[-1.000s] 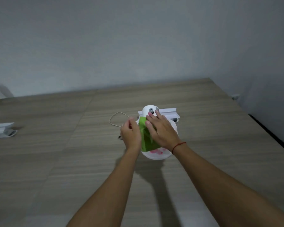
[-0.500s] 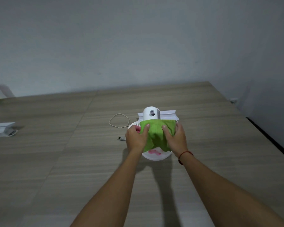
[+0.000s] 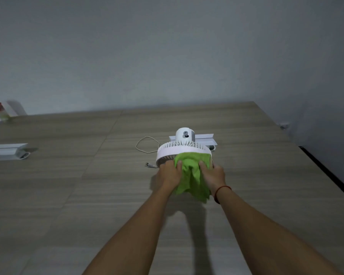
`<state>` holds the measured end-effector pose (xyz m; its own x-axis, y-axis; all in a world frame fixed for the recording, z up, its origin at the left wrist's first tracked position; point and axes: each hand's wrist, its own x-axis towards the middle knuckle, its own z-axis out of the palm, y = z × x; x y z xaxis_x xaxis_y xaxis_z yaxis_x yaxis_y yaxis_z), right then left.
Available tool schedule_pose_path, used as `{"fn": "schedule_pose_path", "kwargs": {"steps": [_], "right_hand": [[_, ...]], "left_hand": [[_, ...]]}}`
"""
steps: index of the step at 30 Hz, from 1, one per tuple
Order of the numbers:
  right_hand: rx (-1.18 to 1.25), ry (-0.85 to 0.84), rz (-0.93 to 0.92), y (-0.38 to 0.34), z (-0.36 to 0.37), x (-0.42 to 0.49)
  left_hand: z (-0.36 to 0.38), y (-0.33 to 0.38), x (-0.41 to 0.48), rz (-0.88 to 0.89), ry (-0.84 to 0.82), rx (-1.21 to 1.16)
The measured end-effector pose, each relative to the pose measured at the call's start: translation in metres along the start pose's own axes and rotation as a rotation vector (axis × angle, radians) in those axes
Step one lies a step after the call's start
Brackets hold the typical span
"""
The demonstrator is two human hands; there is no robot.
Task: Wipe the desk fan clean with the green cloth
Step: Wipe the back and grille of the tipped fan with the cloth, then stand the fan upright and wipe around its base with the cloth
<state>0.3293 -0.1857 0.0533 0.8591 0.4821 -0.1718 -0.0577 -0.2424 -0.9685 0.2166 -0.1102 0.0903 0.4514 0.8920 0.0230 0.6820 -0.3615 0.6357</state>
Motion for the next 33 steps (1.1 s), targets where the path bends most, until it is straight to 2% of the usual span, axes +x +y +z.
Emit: {"fn": "schedule_pose_path", "kwargs": {"steps": [4, 11, 18, 22, 25, 28, 33], "right_hand": [[-0.131, -0.099, 0.005, 0.018, -0.007, -0.012], [-0.131, -0.195, 0.093, 0.037, -0.005, -0.031], [-0.095, -0.202, 0.174, 0.048, 0.001, -0.031], [-0.201, -0.163, 0.209, 0.074, 0.008, -0.018], [-0.457, -0.213, 0.177, 0.101, 0.01, -0.013], [-0.565, -0.283, 0.125, 0.122, 0.014, -0.015], [-0.775, -0.372, -0.171, 0.148, 0.022, -0.003]], "left_hand": [[0.013, -0.017, -0.02, -0.024, -0.022, -0.183], [0.024, -0.039, -0.045, -0.16, 0.052, -0.312], [0.039, -0.064, -0.034, -0.215, 0.03, -0.354], [0.07, -0.089, -0.021, -0.271, 0.025, -0.369], [0.094, -0.113, -0.024, -0.286, -0.039, -0.252], [0.114, -0.13, -0.031, -0.239, -0.144, -0.158], [0.141, -0.145, -0.023, 0.027, -0.214, 0.042]]}}
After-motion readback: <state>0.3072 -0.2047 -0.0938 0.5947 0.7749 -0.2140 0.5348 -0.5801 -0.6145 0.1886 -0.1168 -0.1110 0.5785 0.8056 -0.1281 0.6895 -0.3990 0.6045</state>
